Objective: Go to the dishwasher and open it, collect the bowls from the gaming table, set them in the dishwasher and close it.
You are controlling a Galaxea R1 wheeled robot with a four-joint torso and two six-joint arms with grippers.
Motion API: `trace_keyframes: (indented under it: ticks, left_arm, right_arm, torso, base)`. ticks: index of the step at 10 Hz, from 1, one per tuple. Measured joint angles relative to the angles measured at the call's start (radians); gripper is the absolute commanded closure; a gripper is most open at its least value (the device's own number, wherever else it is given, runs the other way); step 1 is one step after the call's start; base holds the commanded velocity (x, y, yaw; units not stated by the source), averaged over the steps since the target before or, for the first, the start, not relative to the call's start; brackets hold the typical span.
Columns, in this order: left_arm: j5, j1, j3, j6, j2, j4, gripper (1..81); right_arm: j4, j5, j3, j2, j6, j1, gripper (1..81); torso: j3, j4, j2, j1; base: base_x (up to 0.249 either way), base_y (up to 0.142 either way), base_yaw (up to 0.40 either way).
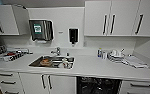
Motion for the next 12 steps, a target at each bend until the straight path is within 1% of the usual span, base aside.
trace_keyframes:
  ticks: [1, 2, 3, 4, 7, 12]
  left_arm:
    - [0.0, 0.0, 0.0, 0.0, 0.0, 0.0, 1.0]
    - [0.0, 0.0, 0.0, 0.0, 0.0, 0.0, 1.0]
    - [0.0, 0.0, -0.001, 0.0, 0.0, 0.0, 1.0]
    - [0.0, -0.002, -0.001, 0.0, 0.0, 0.0, 1.0]
    - [-0.001, -0.007, -0.001, 0.0, 0.0, 0.0, 1.0]
    - [-0.001, -0.014, -0.001, 0.0, 0.0, 0.0, 1.0]
  right_arm:
    - [0.001, -0.031, -0.001, 0.002, 0.011, -0.002, 1.0]
    - [0.002, -0.082, -0.001, 0.009, 0.024, -0.01, 1.0]
    - [0.002, -0.108, 0.001, 0.024, 0.027, -0.034, 1.0]
    - [0.002, -0.117, 0.003, 0.031, 0.027, -0.045, 1.0]
    - [0.003, -0.106, 0.002, 0.022, 0.028, -0.013, 1.0]
    - [0.008, -0.106, -0.025, 0.032, 0.028, -0.016, 1.0]
  torso:
    - [0.0, 0.0, 0.022, -0.013]
    - [0.0, 0.0, 0.052, -0.032]
    - [0.0, 0.0, 0.09, -0.056]
    - [0.0, 0.0, 0.125, -0.079]
    - [0.0, 0.0, 0.235, -0.149]
    - [-0.001, 0.0, 0.418, -0.266]
  base:
    - [0.0, 0.0, 0.0]
    - [0.0, 0.0, 0.0]
    - [0.0, 0.0, 0.0]
    - [0.0, 0.0, 0.0]
    - [0.0, 0.0, 0.0]
    - [0.0, 0.0, 0.0]
